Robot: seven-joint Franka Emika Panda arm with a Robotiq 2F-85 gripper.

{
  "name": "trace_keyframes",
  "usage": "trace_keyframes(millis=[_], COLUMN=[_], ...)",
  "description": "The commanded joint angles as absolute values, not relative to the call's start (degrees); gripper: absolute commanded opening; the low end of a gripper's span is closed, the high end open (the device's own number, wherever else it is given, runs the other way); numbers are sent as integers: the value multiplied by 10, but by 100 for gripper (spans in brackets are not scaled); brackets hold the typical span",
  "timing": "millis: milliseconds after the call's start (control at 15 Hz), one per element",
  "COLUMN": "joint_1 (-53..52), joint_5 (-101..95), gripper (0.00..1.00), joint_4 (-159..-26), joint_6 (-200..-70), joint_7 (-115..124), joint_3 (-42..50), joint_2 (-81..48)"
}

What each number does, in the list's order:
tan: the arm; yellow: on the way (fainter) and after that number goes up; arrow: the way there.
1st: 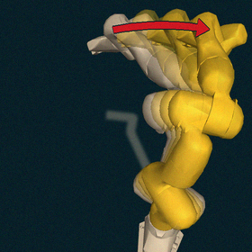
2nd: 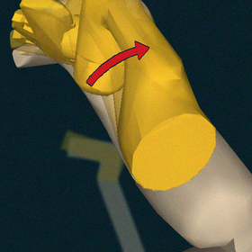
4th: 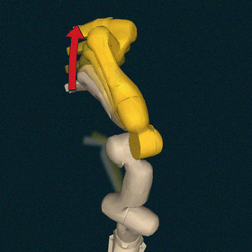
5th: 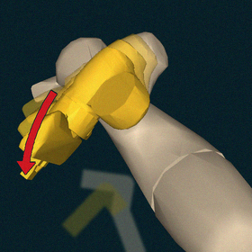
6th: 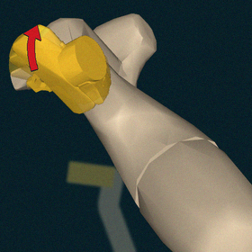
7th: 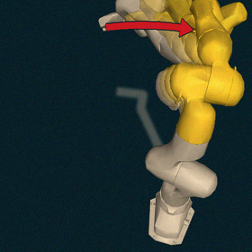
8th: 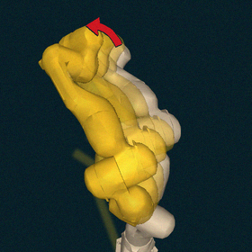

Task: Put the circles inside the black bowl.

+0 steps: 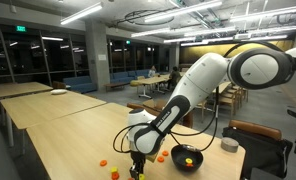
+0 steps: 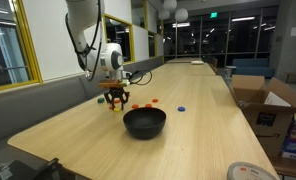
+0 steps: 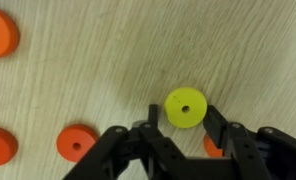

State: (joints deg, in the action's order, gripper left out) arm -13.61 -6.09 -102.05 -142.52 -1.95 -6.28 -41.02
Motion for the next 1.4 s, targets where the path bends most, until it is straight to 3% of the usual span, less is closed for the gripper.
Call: trace_keyframes(millis=[0,133,800,1333], joint_1=[-144,-149,-197,-202], joint_5=[-69,-72,-163,-281], gripper=[20,25,25,25], joint_4=[-1014,-1021,-1106,-1158], joint_6=[-1415,-1414,-1413,-1303], joint_7=[3,20,230,419], joint_3=[-52,-44,72,126], joint_2=[-404,-395,-295,-244])
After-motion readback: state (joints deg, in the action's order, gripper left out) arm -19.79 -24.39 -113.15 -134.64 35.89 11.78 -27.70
